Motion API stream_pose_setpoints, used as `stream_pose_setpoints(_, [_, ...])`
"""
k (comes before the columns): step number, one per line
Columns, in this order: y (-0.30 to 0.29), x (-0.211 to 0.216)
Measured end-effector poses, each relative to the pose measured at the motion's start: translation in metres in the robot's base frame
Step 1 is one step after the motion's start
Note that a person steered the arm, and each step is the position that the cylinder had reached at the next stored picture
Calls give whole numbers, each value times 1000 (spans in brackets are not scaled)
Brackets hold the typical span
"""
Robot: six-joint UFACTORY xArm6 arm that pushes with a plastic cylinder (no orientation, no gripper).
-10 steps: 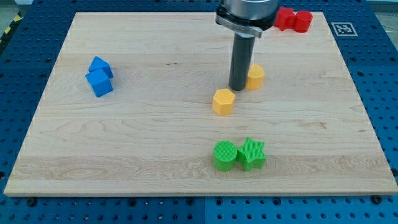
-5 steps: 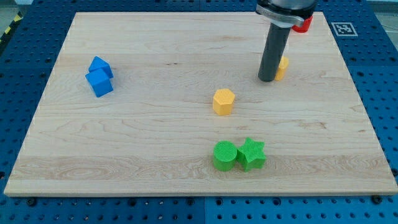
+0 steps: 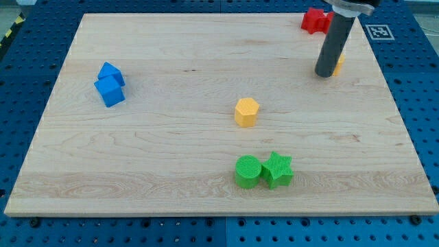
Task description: Place the heart below the red circle
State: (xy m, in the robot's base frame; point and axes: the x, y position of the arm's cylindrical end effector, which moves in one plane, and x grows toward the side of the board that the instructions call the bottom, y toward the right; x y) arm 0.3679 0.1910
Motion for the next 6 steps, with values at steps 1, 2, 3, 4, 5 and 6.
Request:
stream_pose_setpoints(1, [0, -20])
stream_pose_setpoints(2, [3, -23])
stream_pose_setpoints(3, [15, -3])
stream_pose_setpoints(4, [17, 13])
stream_pose_setpoints(5, [19, 4])
stream_pose_setpoints(6, [21, -9])
